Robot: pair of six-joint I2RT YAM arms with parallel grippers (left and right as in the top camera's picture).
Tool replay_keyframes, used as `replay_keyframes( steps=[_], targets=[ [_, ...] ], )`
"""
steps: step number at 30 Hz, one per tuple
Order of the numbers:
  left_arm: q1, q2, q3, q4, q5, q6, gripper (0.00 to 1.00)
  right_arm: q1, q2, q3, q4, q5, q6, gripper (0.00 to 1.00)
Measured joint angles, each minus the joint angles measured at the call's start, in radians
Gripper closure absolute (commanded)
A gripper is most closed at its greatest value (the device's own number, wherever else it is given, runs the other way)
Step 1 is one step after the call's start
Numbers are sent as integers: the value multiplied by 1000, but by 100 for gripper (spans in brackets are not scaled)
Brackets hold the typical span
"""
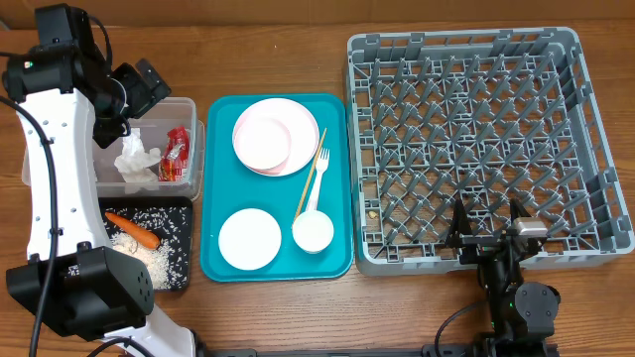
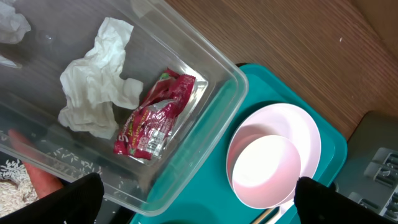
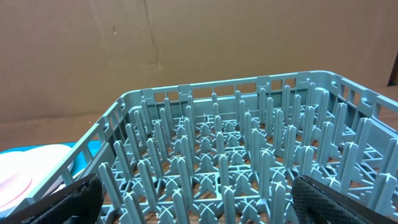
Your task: Sort waste into correct bins and load items into the dishwasher
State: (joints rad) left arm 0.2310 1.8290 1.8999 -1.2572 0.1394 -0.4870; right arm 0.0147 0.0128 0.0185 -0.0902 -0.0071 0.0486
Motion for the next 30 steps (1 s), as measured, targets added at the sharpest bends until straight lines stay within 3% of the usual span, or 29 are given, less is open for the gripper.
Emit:
replay_keyframes(
  steps=[11, 16, 21, 30],
  targets=[
    [0, 0, 0, 0, 0, 0, 0, 0, 0, 0, -5, -55, 106, 0],
    [0, 0, 0, 0, 0, 0, 0, 0, 2, 80, -164, -99, 145, 0],
    [0, 0, 0, 0, 0, 0, 0, 0, 44, 377, -335, -93, 153, 0],
    [0, 0, 0, 0, 4, 0, 0, 1, 442, 1012, -806, -89, 156, 0]
  ],
)
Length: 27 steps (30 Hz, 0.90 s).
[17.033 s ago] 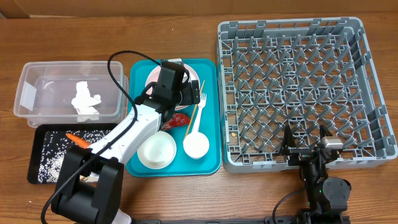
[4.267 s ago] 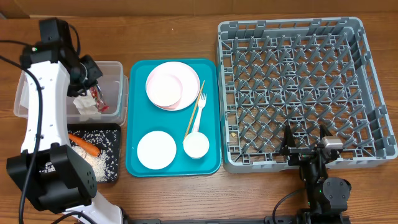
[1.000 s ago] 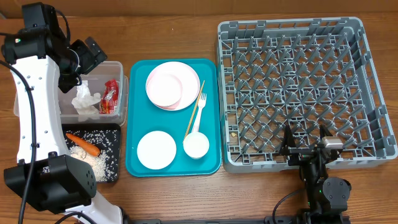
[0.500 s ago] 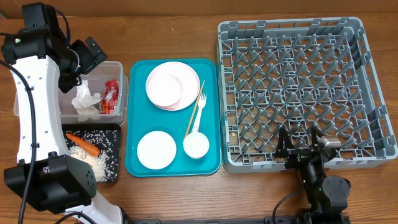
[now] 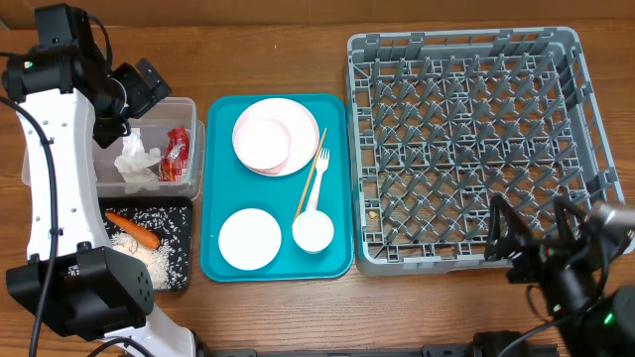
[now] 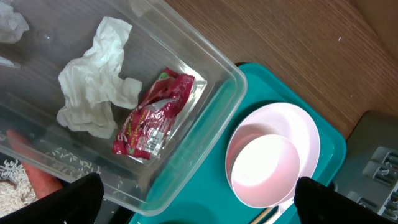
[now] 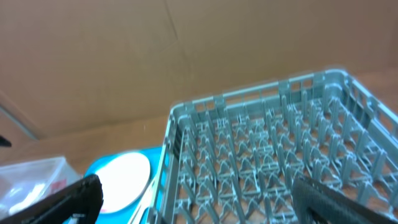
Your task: Sort waste into correct bins and load items into the dishwasher
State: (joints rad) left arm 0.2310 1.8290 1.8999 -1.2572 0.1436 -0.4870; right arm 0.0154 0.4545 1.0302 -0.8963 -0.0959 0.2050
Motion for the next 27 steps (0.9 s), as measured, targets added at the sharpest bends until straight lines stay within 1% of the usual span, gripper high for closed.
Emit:
replay_keyframes(
  steps=[3, 6, 12, 27],
  targets=[
    [0, 0, 0, 0, 2, 0, 0, 0, 148, 180, -137, 5, 0, 0],
    [0, 0, 0, 0, 3, 0, 0, 0, 227, 267, -214, 12, 0, 0],
    [0, 0, 0, 0, 3, 0, 0, 0, 268, 280, -363, 30, 0, 0],
    [0, 0, 0, 0, 3, 0, 0, 0, 268, 280, -380, 60, 0, 0]
  ],
)
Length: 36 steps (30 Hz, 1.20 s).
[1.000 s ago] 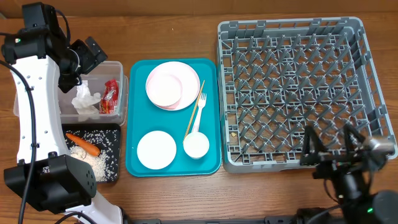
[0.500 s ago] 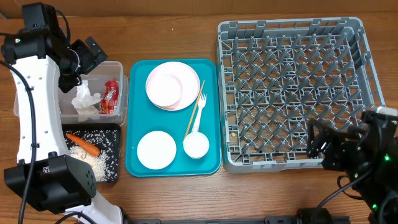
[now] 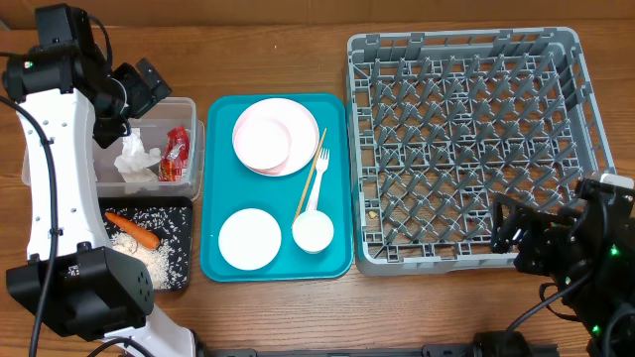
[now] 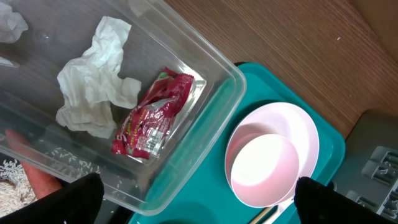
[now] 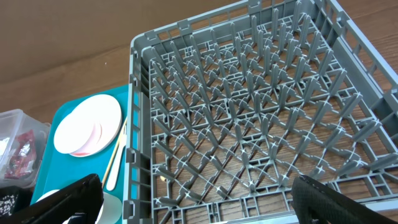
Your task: Sort waste into correct bins and load items into the dishwasher
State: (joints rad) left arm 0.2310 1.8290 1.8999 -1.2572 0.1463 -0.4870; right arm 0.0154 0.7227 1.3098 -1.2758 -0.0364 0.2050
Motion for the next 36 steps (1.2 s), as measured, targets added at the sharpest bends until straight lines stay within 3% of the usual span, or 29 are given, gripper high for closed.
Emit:
replay_keyframes(
  steps=[12, 13, 14, 15, 16, 20, 21, 23, 32, 34, 36],
  targets=[
    [0, 0, 0, -74, 25, -8, 0, 0, 0, 0, -17, 0, 1, 0],
    [0, 0, 0, -91, 31, -8, 4, 0, 0, 0, -18, 0, 1, 0],
    [0, 0, 0, -111, 42, -8, 18, 0, 0, 0, -17, 0, 1, 0],
    [0, 0, 0, -128, 54, -6, 50, 0, 0, 0, -18, 0, 1, 0],
    [0, 0, 0, -148, 74, 8, 61, 0, 0, 0, -18, 0, 1, 0],
    [-32, 0, -1, -222, 140, 80, 61, 0, 0, 0, -18, 0, 2, 0],
    [-51, 0, -2, -237, 148, 97, 64, 0, 0, 0, -17, 0, 2, 0],
    [-119, 0, -9, -257, 167, 133, 79, 0, 0, 0, -15, -1, 1, 0],
    [-423, 0, -42, -227, 167, 235, 61, 0, 0, 0, -10, -8, 2, 0],
    [-462, 0, -42, -216, 158, 240, 79, 0, 0, 0, -10, -8, 2, 0],
    [-495, 0, -42, -211, 142, 251, 84, 0, 0, 0, -10, -8, 1, 0]
  ],
)
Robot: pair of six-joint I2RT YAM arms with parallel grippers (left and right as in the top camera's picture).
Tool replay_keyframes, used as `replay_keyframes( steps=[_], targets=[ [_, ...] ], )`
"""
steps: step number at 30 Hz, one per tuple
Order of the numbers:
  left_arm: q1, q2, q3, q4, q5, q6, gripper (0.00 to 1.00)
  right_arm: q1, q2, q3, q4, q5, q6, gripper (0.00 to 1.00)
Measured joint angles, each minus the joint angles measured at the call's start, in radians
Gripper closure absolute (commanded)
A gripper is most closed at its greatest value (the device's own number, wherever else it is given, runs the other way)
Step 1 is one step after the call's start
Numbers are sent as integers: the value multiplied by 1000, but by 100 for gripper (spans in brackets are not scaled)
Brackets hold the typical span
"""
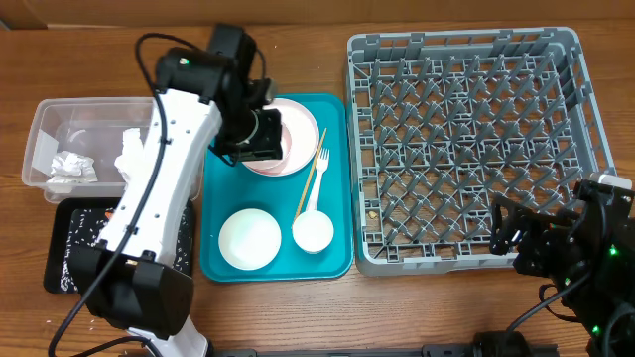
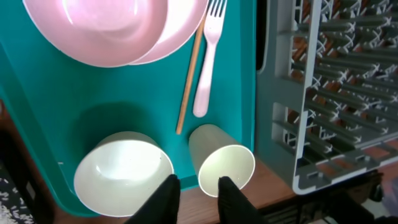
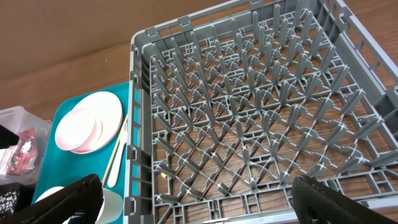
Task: Sort waste into correct bins and load items into the dishwasher
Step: 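Lower the left gripper around the tall white cup and close on it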
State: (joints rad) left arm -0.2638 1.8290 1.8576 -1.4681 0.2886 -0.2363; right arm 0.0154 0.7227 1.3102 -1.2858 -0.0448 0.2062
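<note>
On the teal tray (image 1: pixel 223 188) lie a pink plate (image 1: pixel 298 134) with a pink bowl (image 2: pixel 112 25) in it, a pink fork (image 2: pixel 208 68), a wooden chopstick (image 2: pixel 189 81), a white bowl (image 2: pixel 123 177) and a white cup (image 2: pixel 224 165). My left gripper (image 1: pixel 256 134) hangs over the pink plate. In the left wrist view the left gripper (image 2: pixel 198 186) is open by a narrow gap, with nothing between the fingers. The right gripper (image 1: pixel 541 238) stands wide open near the front right corner of the grey dish rack (image 1: pixel 466 129), holding nothing.
A clear bin (image 1: pixel 79 149) with crumpled tissue (image 1: pixel 69 166) sits at far left. In front of it is a black tray (image 1: pixel 69 248) with rice grains, partly hidden by my left arm. The rack holds no dishes.
My left arm was over the clear bin and now reaches over the teal tray. Its fingers stand much closer together. The right arm has not moved.
The left gripper stayed wide open above the clear bin through all earlier moments. The right gripper sat low at the rack's front edge, then further right, then higher and looking down on the rack. Now the left gripper is over the tray.
</note>
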Motion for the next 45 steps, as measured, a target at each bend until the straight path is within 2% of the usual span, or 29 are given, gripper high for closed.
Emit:
replay_keyframes(
  steps=[4, 5, 10, 13, 21, 31, 36, 45],
  targets=[
    [-25, 0, 0, 5, -32, 8, 88, 0, 0, 0, 0, 0, 0, 0],
    [-27, 0, 0, 2, -35, 8, 93, 0, 0, 0, 0, 0, 0, 0],
    [-42, 0, -27, -1, -46, 11, 90, 0, 0, 0, 0, 0, 0, 0],
    [-55, 0, -74, 23, -47, 11, 96, 0, 0, 0, 0, 0, 0, 0],
    [-74, 0, -248, 123, -51, 4, 96, 0, 0, 0, 3, 0, 0, 0],
    [-76, 0, -288, 132, -50, 0, 72, 0, 0, 0, 10, 0, 0, 0],
    [-90, 0, -303, 114, -50, 0, 66, 0, 0, 0, 11, 0, 0, 0],
    [-188, 0, -370, 108, -50, 0, 62, 0, 0, 0, 13, 0, 2, 0]
  ],
)
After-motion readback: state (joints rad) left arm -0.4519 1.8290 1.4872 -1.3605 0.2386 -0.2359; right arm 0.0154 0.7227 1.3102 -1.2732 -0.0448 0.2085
